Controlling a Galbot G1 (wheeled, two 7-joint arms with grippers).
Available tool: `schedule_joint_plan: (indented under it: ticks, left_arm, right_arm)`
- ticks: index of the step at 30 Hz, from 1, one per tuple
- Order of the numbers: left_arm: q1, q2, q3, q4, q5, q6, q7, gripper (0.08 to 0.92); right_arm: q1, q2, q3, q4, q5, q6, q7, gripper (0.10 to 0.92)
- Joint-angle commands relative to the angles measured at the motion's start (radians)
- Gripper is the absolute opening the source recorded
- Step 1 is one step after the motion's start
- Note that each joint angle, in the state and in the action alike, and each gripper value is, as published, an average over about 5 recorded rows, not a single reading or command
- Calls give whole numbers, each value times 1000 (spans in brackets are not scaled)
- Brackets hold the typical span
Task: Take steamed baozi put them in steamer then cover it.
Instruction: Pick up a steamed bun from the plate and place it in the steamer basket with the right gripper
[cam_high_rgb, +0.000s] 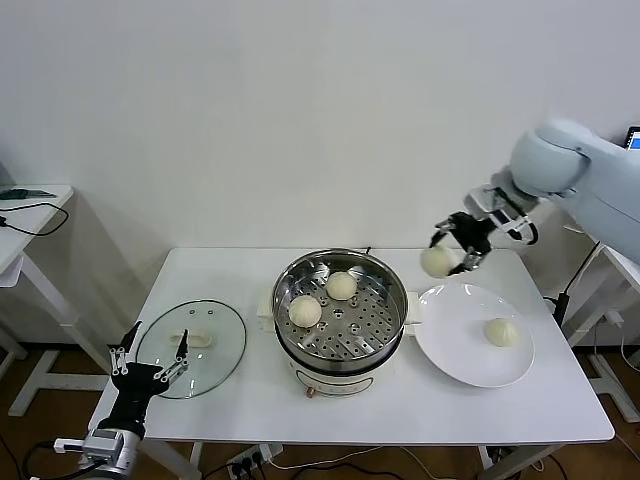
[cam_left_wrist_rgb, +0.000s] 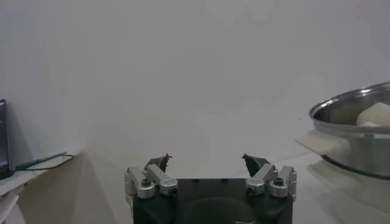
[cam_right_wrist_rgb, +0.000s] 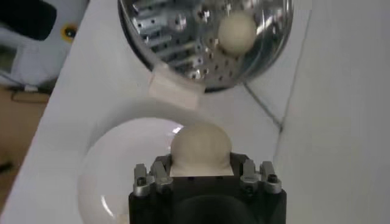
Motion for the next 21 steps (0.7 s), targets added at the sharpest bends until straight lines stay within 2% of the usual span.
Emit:
schedule_joint_plan:
  ticks: [1, 9, 21]
  left_arm:
    - [0, 1, -7, 5, -3, -1, 2, 823]
    - [-12, 5, -11, 22, -5, 2, 3, 823]
    - [-32, 5, -14, 53, -5, 4, 4, 823]
  right_arm:
    - [117, 183, -113, 93, -91, 306, 32, 645]
    - [34, 238, -121, 109, -189, 435, 100, 645]
    - [-11, 278, -138, 121, -156, 490, 82, 645]
